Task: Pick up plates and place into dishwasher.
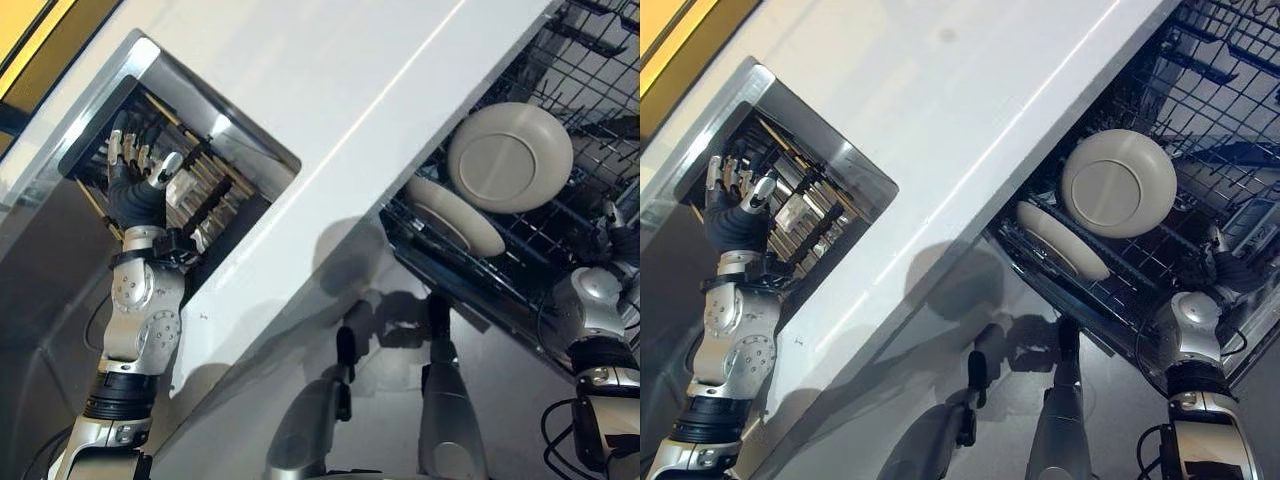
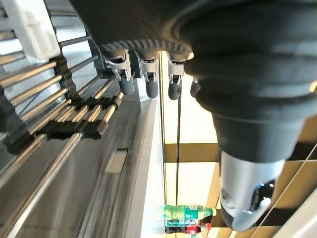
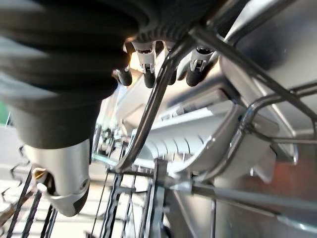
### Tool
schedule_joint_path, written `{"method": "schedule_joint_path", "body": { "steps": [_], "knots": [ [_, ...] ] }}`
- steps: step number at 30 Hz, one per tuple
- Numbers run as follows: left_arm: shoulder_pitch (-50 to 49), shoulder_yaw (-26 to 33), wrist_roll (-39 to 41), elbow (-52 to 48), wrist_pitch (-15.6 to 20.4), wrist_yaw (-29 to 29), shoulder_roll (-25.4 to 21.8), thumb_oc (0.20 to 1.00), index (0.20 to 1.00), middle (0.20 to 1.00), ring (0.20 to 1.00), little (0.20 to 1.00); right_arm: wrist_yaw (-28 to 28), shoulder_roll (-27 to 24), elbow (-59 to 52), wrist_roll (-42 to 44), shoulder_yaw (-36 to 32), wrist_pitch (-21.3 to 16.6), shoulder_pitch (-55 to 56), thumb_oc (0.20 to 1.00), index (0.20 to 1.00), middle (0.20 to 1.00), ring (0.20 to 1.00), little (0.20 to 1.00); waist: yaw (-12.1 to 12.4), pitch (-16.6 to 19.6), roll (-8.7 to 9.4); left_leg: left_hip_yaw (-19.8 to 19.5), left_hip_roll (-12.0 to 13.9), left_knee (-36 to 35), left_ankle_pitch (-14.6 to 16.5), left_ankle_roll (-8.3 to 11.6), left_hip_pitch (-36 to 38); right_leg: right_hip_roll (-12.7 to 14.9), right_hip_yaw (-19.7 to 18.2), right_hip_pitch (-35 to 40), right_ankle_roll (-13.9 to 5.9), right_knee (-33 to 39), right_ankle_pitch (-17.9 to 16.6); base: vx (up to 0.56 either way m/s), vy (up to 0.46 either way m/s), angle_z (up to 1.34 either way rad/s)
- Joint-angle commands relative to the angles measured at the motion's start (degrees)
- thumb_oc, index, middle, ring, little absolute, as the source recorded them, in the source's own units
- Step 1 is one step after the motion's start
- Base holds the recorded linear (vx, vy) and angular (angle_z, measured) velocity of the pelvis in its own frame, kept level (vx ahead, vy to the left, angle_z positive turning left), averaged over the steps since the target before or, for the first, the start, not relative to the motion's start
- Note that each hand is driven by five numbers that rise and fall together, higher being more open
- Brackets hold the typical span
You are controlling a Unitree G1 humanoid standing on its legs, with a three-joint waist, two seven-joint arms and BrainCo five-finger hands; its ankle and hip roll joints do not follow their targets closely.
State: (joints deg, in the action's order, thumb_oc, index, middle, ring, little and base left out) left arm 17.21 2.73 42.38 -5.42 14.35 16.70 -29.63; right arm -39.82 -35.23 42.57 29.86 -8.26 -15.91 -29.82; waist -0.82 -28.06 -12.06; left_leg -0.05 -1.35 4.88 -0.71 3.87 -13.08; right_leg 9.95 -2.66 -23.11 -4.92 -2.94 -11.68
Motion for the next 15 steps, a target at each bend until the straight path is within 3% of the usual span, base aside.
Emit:
{"method": "schedule_joint_path", "body": {
  "steps": [1, 9, 15],
  "knots": [
    [0.2, -0.7, -2.5, -3.0, 3.9, 0.0, 3.0, 1.0, 1.0, 1.0, 1.0, 1.0, 6.9, 2.9, -2.2, -0.6, 6.6, 1.6, -2.5, 1.0, 1.0, 1.0, 1.0, 1.0, 0.8, -1.7, -3.3, -1.6, -2.6, 6.4, -1.2, -2.03, -8.3, 2.1, -1.4, -0.5, 0.13, -7.5, 7.3, 0.01, 0.027, -0.07],
    [0.9, -1.8, -3.3, -3.3, 3.5, 1.4, 4.0, 1.0, 1.0, 1.0, 1.0, 1.0, 13.6, 5.3, -5.2, 0.4, 9.2, -0.3, -4.0, 1.0, 1.0, 1.0, 1.0, 1.0, 1.2, -1.7, -3.61, -1.7, -3.2, 6.0, -1.6, -2.23, -8.5, 2.7, -1.2, -1.3, -0.17, -7.7, 7.0, 0.01, 0.062, -0.01],
    [0.9, -2.7, -3.6, -3.2, 4.0, 1.9, 5.4, 1.0, 1.0, 1.0, 1.0, 1.0, 14.0, 8.2, -10.3, -4.5, 12.0, 1.1, -6.0, 1.0, 1.0, 1.0, 1.0, 1.0, 1.6, -1.7, -3.92, -1.6, -4.0, 5.9, -1.5, -2.53, -7.9, 3.6, -1.1, -1.0, -0.5, -7.7, 6.8, 0.02, 0.118, -0.04]
  ]
}}
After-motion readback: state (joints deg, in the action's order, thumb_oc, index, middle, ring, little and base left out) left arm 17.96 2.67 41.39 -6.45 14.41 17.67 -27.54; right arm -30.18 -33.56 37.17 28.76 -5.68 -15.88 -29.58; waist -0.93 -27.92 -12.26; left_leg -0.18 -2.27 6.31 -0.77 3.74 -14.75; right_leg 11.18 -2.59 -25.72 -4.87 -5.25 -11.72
